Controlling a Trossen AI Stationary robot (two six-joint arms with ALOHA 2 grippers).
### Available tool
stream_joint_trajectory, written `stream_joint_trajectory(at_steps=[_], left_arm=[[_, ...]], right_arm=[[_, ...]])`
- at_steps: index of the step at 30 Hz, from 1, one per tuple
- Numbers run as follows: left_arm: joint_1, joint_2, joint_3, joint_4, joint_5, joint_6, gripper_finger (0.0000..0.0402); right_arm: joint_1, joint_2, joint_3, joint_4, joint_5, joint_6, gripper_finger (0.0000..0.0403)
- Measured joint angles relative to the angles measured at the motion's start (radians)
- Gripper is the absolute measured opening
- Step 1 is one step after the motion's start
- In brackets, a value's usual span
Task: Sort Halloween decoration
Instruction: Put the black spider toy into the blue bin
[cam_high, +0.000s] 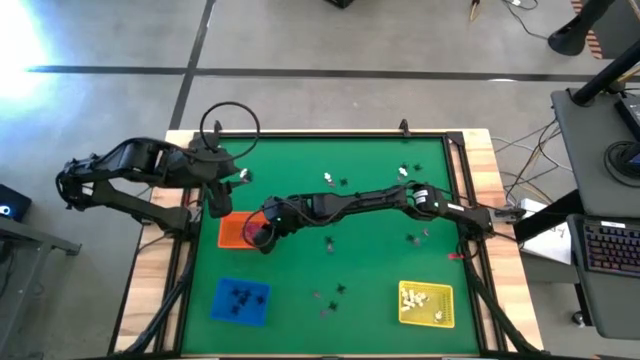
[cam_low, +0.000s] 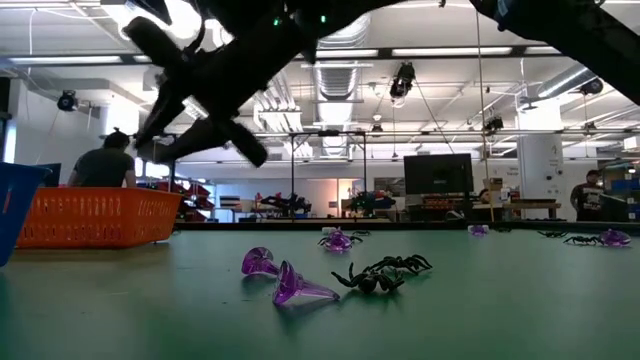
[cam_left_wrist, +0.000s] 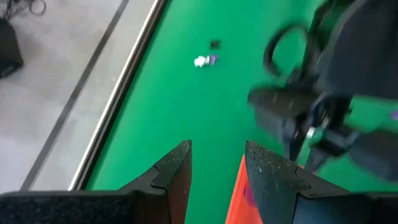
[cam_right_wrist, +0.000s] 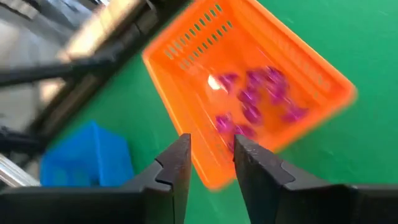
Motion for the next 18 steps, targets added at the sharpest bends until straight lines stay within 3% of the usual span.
stream_joint_trajectory(at_steps=[7,18], left_arm=[[0.000,0.017,0.000,-0.053,0.000,-0.037,0.0132],[0.001,0.100,0.000,-0.058,-0.005,-0.019,0.0132]], right_arm=[[0.030,-0.031,0.196,-0.528,0.032,-0.097,0.0105],[0.130,-0.222,0.147,-1.049,0.381,-0.021,0.0078]])
